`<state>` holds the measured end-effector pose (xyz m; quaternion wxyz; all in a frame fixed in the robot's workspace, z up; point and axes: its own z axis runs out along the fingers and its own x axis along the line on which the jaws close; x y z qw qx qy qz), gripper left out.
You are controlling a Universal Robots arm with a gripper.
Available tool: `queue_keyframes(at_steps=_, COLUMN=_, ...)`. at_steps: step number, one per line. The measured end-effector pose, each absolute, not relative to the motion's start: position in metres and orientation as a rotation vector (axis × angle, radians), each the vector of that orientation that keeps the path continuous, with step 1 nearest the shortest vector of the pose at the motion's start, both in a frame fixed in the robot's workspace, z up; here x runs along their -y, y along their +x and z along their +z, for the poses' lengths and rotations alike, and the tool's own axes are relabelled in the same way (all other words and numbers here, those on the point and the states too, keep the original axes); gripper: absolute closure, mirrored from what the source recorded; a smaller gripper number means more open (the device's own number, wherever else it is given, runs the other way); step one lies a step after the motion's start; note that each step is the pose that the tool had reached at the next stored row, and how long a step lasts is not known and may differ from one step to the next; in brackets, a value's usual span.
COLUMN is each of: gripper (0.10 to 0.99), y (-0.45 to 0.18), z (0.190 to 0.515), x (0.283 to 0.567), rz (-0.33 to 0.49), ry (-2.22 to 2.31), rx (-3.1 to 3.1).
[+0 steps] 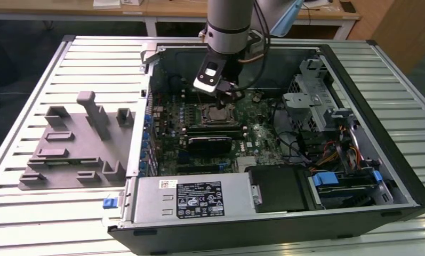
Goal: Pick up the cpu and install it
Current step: 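Close the cpu cover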
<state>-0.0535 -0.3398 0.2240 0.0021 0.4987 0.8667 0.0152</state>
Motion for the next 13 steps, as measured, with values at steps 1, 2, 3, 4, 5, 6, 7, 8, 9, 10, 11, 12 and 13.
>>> queue_keyframes(at_steps=1, gripper=0.98, y=-0.0535, z=0.224, x=0.3398, rz=0.047, ry=1.538, rx=-2.734)
queue_keyframes(at_steps=2, gripper=0.98, y=-0.0535, z=0.2239, x=0.3398, rz=0.046, ry=1.513, rx=-2.748)
queue_keyframes(at_steps=3, gripper=0.98, y=-0.0535, z=0.2239, x=0.3398, rz=0.046, ry=1.488, rx=-2.762)
queue_keyframes(at_steps=4, gripper=0.98, y=-0.0535, z=0.2239, x=0.3398, rz=0.045, ry=1.463, rx=-2.775)
queue_keyframes(at_steps=5, gripper=0.98, y=-0.0535, z=0.2238, x=0.3398, rz=0.045, ry=1.438, rx=-2.788)
queue_keyframes(at_steps=6, gripper=0.98, y=-0.0535, z=0.2238, x=0.3398, rz=0.044, ry=1.413, rx=-2.801)
queue_keyframes(at_steps=7, gripper=0.98, y=-0.0535, z=0.2238, x=0.3398, rz=0.044, ry=1.388, rx=-2.814)
queue_keyframes(at_steps=8, gripper=0.98, y=-0.0535, z=0.2238, x=0.3398, rz=0.043, ry=1.362, rx=-2.826)
queue_keyframes(at_steps=9, gripper=0.98, y=-0.0535, z=0.2237, x=0.3398, rz=0.043, ry=1.337, rx=-2.839)
queue_keyframes(at_steps=10, gripper=0.98, y=-0.0535, z=0.2237, x=0.3398, rz=0.043, ry=1.311, rx=-2.851)
queue_keyframes(at_steps=11, gripper=0.98, y=-0.0535, z=0.2237, x=0.3398, rz=0.042, ry=1.284, rx=-2.863)
queue_keyframes(at_steps=12, gripper=0.98, y=-0.0535, z=0.2237, x=0.3398, rz=0.042, ry=1.258, rx=-2.875)
queue_keyframes(at_steps=13, gripper=0.98, y=-0.0535, z=0.2236, x=0.3398, rz=0.042, ry=1.232, rx=-2.887)
